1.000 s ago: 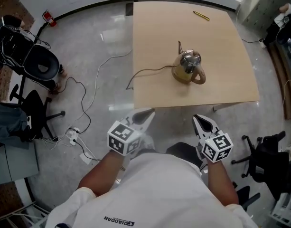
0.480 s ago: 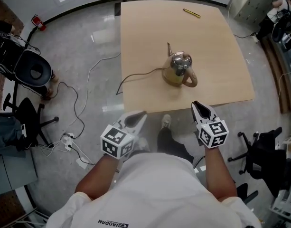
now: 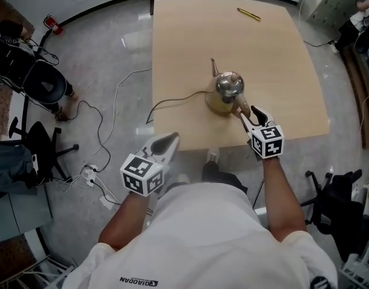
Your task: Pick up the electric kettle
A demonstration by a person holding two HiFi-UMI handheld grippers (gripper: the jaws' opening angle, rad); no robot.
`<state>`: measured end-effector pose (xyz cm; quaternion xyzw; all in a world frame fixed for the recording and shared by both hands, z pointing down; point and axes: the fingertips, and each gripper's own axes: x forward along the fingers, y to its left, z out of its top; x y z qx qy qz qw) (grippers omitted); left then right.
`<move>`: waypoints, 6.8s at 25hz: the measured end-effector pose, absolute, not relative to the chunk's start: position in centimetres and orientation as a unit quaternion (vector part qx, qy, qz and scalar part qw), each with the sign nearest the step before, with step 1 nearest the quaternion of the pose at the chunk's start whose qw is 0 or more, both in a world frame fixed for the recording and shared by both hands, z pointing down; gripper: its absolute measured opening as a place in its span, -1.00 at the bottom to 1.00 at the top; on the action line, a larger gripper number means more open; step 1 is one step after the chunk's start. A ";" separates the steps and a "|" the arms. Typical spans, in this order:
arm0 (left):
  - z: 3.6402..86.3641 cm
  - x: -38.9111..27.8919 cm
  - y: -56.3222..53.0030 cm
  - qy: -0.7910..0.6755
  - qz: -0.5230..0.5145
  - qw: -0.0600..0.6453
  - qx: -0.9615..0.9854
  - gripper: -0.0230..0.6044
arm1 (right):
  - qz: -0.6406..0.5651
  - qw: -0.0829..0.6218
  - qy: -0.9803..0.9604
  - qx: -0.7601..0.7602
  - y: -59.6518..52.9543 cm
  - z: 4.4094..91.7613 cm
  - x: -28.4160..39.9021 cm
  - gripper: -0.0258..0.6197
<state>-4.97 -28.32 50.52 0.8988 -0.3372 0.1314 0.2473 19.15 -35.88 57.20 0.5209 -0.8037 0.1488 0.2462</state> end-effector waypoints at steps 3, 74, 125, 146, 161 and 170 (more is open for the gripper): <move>50.8 -4.5 -29.3 -0.341 0.136 0.253 0.895 -0.94 | 0.156 0.260 -0.809 0.503 -36.7 58.8 18.5 -0.41; 48.7 -6.6 -20.2 -0.294 0.106 0.229 0.922 -0.94 | 0.094 0.041 -0.798 0.594 -21.7 41.8 15.6 -0.70; 45.2 -5.2 -8.0 -0.321 0.107 0.201 0.919 -0.94 | 0.114 0.005 -0.823 0.556 -6.8 41.2 14.7 -0.70; 45.7 -5.8 -7.7 -0.316 0.096 0.212 0.920 -0.94 | 0.095 0.018 -0.829 0.551 -6.6 40.6 13.2 -0.70; 45.9 -5.4 -7.4 -0.313 0.100 0.214 0.920 -0.94 | 0.101 0.037 -0.829 0.548 -6.5 41.6 13.6 -0.70; 45.9 -5.3 -7.5 -0.309 0.098 0.213 0.922 -0.94 | 0.102 0.042 -0.825 0.555 -6.3 41.8 14.0 -0.70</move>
